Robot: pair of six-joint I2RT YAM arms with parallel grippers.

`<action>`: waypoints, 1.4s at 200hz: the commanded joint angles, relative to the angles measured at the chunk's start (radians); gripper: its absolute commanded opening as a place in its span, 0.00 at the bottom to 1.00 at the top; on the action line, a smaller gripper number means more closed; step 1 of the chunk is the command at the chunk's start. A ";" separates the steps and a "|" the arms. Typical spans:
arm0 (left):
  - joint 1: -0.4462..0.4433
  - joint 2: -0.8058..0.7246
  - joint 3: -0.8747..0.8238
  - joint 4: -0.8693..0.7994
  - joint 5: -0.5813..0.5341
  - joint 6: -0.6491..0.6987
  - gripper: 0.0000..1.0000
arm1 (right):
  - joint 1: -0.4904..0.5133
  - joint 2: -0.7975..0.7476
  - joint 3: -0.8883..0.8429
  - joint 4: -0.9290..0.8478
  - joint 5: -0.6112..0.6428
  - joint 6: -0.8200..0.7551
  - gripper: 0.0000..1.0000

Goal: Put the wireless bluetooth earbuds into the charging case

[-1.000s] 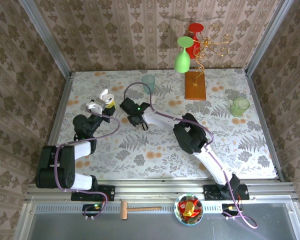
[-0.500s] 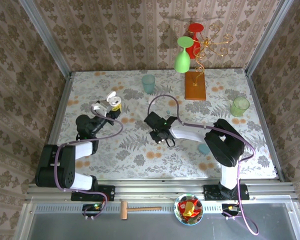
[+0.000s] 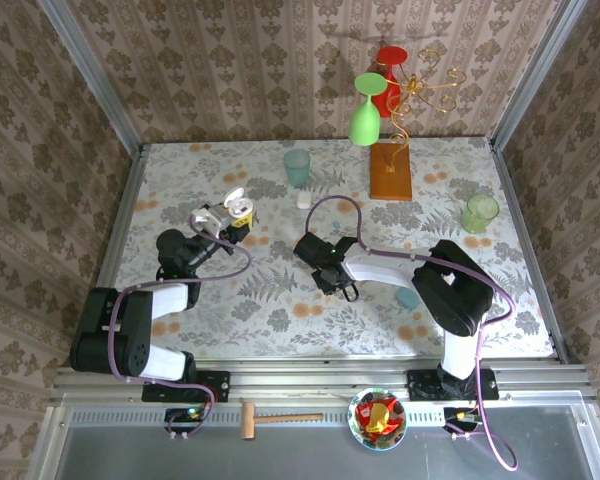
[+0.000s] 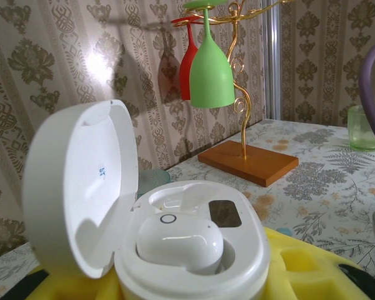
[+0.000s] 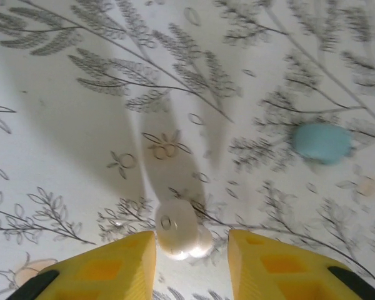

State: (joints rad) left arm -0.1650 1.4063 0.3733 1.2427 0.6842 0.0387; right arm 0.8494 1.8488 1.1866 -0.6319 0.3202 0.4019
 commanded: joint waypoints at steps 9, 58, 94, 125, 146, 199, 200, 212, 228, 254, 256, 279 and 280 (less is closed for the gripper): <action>0.003 -0.003 0.006 0.030 -0.028 0.026 0.24 | 0.057 0.030 0.107 -0.173 0.156 0.088 0.38; 0.031 0.001 0.008 0.028 -0.066 0.009 0.24 | 0.112 0.130 0.232 -0.280 0.240 0.118 0.37; 0.033 0.000 0.006 0.029 -0.066 0.009 0.24 | 0.134 0.196 0.305 -0.367 0.308 0.091 0.33; 0.034 0.001 0.006 0.029 -0.067 0.010 0.24 | 0.142 0.228 0.330 -0.391 0.310 0.079 0.30; 0.035 -0.001 0.005 0.028 -0.068 0.009 0.24 | 0.142 0.243 0.338 -0.397 0.308 0.076 0.27; 0.035 -0.001 0.002 0.030 -0.078 0.010 0.24 | 0.144 0.265 0.327 -0.385 0.271 0.080 0.26; 0.035 -0.001 0.001 0.030 -0.078 0.010 0.24 | 0.143 0.265 0.327 -0.385 0.271 0.080 0.26; 0.035 -0.001 0.001 0.031 -0.077 0.010 0.24 | 0.144 0.269 0.324 -0.381 0.269 0.080 0.25; 0.035 -0.003 0.001 0.031 -0.077 0.010 0.24 | 0.144 0.275 0.321 -0.382 0.271 0.080 0.24; 0.036 -0.005 0.000 0.031 -0.079 0.010 0.24 | 0.143 0.284 0.316 -0.384 0.265 0.079 0.23; 0.036 -0.006 0.000 0.032 -0.080 0.010 0.24 | 0.143 0.285 0.315 -0.384 0.265 0.078 0.23; 0.036 -0.006 -0.001 0.030 -0.078 0.010 0.24 | 0.143 0.293 0.307 -0.380 0.261 0.079 0.23; 0.036 -0.006 0.000 0.030 -0.079 0.010 0.24 | 0.143 0.293 0.307 -0.380 0.261 0.079 0.23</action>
State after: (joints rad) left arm -0.1356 1.4063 0.3733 1.2423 0.6052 0.0456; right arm 0.9867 2.1143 1.5009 -0.9771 0.5755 0.4744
